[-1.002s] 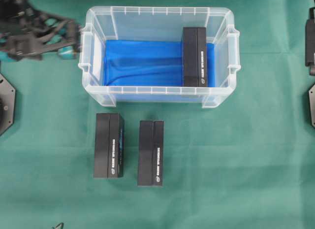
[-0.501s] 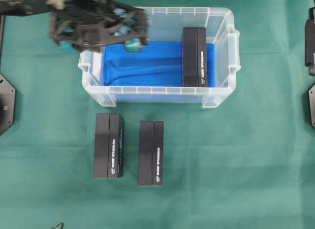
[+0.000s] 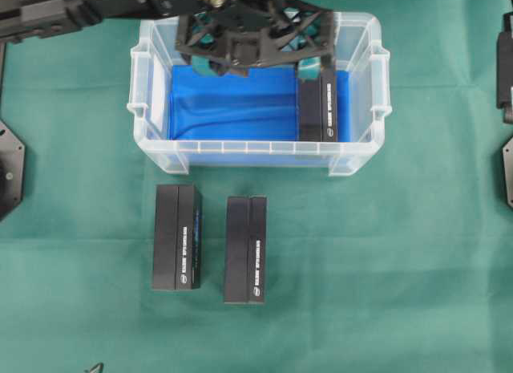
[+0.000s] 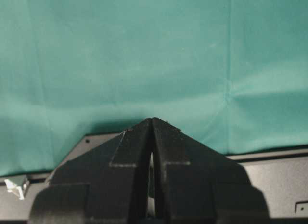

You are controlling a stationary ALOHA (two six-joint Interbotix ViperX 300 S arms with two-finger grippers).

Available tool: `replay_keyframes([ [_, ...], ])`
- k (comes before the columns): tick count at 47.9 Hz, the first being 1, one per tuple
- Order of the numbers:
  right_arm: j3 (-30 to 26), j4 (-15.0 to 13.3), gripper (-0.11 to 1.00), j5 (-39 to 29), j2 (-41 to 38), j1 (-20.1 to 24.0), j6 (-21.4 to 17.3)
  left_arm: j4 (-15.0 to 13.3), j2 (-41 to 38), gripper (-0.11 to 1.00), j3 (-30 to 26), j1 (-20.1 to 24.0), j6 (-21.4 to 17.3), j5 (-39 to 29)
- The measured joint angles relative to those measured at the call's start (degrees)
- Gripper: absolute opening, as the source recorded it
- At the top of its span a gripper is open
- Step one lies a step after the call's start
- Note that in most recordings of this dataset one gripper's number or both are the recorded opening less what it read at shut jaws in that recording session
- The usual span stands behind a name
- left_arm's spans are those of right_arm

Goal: Take the box out of the case with the left arm.
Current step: 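Move the open left gripper over the right black box in the case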

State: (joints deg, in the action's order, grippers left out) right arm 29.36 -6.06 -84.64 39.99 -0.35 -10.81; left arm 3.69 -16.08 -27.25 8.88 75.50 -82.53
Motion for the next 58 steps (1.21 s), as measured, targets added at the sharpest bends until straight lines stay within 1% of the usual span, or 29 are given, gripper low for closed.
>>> replay_keyframes([
  [10, 0.18, 0.0, 0.01, 0.0, 0.18, 0.0, 0.0, 0.0, -5.27, 0.97, -5.98, 0.0, -0.18, -0.53],
  [12, 0.35, 0.0, 0.01, 0.0, 0.09, 0.0, 0.0, -0.35, -6.42, 0.97, -7.03, 0.0, -0.35, -0.44],
  [16, 0.53, 0.0, 0.01, -0.09, 0.18, 0.0, 0.0, -0.79, -8.53, 0.97, -8.7, -0.18, -0.7, -0.44],
  [24, 0.62, 0.0, 0.01, 0.0, 0.18, 0.0, 0.0, -0.79, -11.78, 0.97, -11.25, -0.79, -1.32, -0.26],
  [35, 0.7, 0.0, 0.01, -0.09, 0.18, 0.0, 0.0, -0.79, -13.97, 0.97, -12.22, -0.88, -1.23, 1.41],
  [58, 0.7, 0.0, 0.01, 0.0, 1.05, 0.0, 0.0, -0.79, -13.97, 0.97, -12.04, -0.79, -1.14, 1.67],
])
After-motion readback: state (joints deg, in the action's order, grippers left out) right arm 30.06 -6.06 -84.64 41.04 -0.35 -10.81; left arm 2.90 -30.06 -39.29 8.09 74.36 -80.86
